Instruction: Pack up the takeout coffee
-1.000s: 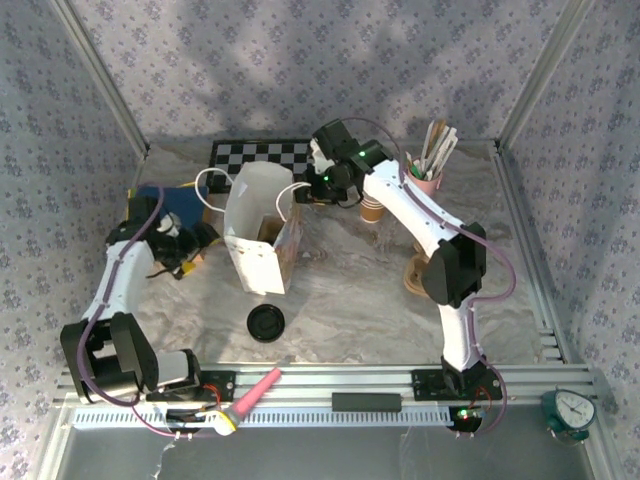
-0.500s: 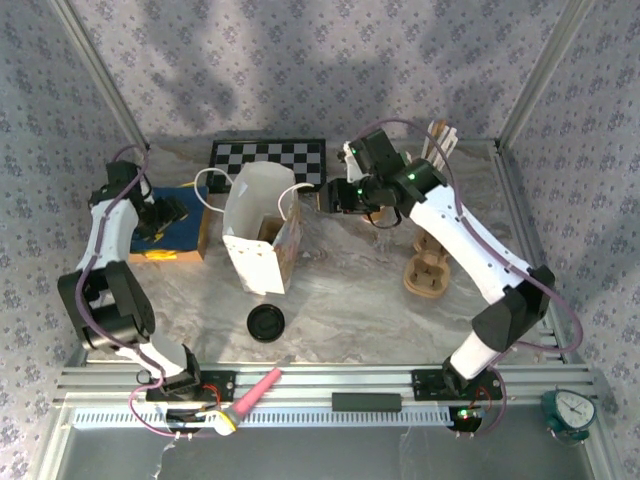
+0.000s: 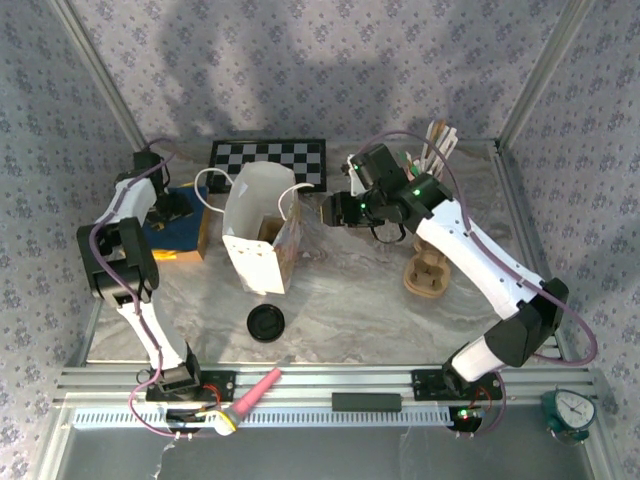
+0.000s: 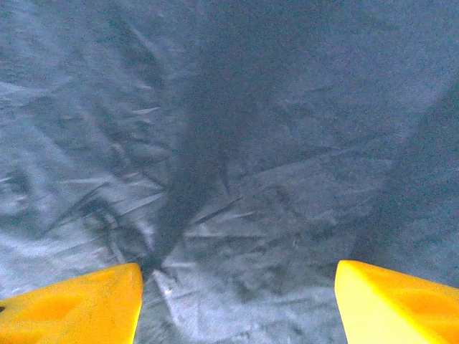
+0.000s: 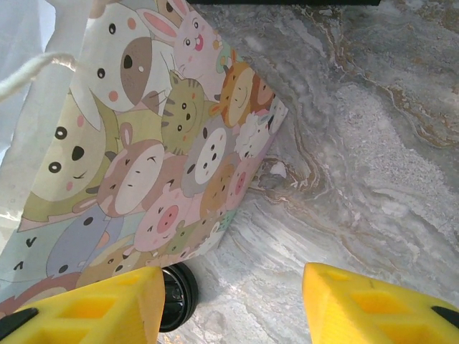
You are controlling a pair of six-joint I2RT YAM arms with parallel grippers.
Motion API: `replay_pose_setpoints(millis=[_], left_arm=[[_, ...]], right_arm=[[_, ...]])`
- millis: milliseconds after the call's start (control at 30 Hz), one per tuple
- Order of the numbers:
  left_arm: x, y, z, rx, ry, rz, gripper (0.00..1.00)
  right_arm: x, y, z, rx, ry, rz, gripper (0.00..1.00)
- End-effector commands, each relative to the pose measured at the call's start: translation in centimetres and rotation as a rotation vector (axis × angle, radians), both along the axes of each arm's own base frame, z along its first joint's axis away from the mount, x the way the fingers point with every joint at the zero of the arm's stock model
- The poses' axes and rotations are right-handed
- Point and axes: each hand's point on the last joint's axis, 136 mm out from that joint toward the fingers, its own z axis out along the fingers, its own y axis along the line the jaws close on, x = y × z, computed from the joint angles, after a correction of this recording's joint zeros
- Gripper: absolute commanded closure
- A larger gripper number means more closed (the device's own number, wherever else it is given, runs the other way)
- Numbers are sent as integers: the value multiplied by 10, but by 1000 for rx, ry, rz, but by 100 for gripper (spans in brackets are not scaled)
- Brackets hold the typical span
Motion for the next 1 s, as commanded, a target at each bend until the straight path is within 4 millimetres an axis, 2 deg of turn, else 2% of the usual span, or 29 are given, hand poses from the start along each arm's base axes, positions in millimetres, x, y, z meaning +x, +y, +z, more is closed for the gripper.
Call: replay_pose_setpoints(millis=[0,67,200,400,467,633,967], left_arm=[[4,8,-4,41,20,-14,29],[2,5,-11,28,35,-17,30],[-3,5,-19,34,62,-11,45],[-11,6,-8,46,60,4,78],[-14,7,-1,54,59,11,79],[-21,9,30,68,25,42,95],[-42,2,111,57,-105,92,100]], right_arm=[[-6,-8,1,-11,2,-33,45],[-7,-10,0,-16,1,-39,45],[-5,-12,-1,-17,0,-49,45],[-2,-12,0,-6,-6,-49,45],[-1,-11,0,-2,-6,-47,45],[-1,-9,1,4,-8,-40,45],[-3,-11,16,22,-56,-32,45]])
